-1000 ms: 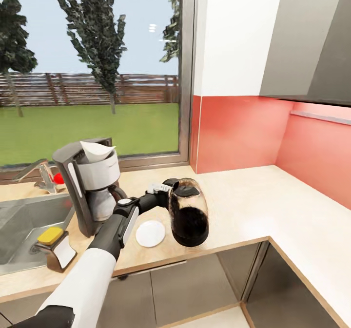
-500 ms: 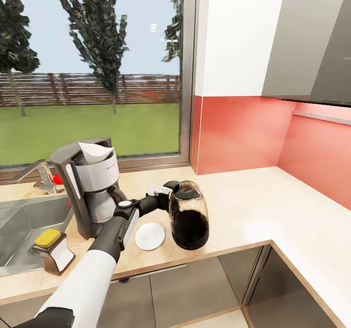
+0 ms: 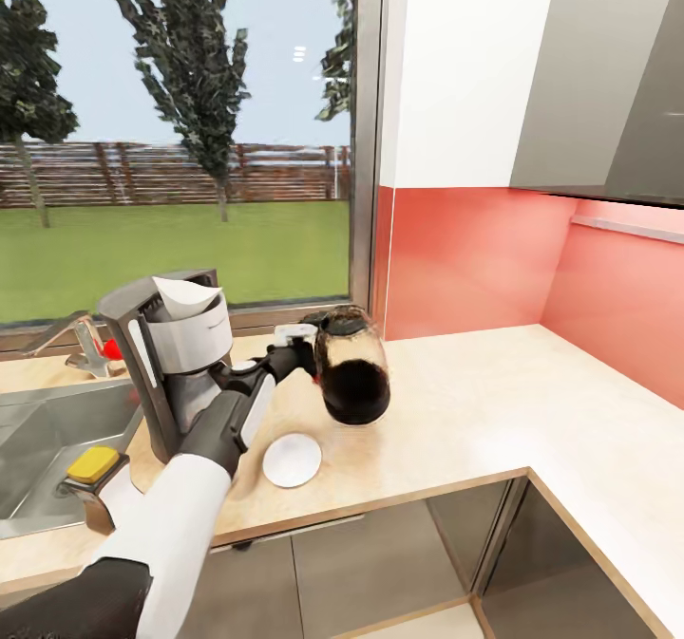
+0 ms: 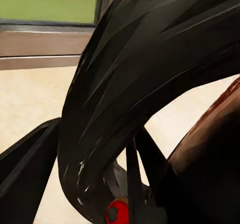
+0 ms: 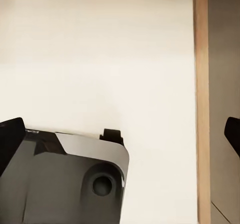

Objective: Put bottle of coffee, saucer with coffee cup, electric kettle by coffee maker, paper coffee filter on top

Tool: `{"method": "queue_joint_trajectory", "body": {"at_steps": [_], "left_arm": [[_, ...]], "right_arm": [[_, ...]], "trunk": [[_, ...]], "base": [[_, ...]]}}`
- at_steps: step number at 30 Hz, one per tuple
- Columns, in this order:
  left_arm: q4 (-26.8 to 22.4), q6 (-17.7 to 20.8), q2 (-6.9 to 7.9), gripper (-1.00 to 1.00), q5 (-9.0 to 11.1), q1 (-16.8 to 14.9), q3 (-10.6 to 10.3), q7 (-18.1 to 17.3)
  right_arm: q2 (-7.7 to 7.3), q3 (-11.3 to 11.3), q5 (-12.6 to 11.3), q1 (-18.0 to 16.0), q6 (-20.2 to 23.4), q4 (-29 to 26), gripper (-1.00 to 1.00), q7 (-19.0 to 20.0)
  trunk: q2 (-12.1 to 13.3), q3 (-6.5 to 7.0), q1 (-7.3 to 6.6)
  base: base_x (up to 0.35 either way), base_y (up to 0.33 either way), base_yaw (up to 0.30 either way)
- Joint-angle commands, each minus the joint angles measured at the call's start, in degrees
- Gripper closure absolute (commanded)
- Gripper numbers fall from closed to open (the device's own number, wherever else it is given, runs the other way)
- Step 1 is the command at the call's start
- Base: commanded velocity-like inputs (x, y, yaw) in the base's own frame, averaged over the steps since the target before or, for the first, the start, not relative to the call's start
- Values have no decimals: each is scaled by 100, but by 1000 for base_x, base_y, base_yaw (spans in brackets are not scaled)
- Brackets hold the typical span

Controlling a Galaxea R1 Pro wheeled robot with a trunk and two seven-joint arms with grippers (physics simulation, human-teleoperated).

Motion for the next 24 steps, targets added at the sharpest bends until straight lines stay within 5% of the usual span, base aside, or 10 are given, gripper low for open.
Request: {"method": "queue_joint_trajectory", "body": {"at_steps": [1,5,11,16,24], "left_arm": [[-7,31,-1,100,120,-14,-4,61],[-7,-29,-1,100,427,-42,-14,665],[34,-673,-1,100,513,-28,-17,1401],[253,-1031,-1,100,527,20,-469,2086],[771,-1357,-1,100,531,77,-491,2141]], "right_arm": [[-1,49,-55,-4,-14,0,-100,-15],[-5,49,-54,-4,-14,7,-100,-18],[-16,49,-48,-4,-14,13,-100,-19],[-34,49,-46,-4,-16,13,-100,-19],[-51,49,-39,-4,-14,17,-100,-19]], "trunk": [[-11,-12,3],[-11,-12,3],[-11,-12,3],[-11,-12,3],[-11,-12,3]], "base": [[0,0,0],[0,0,0],[0,0,0],[0,0,0],[0,0,0]]}}
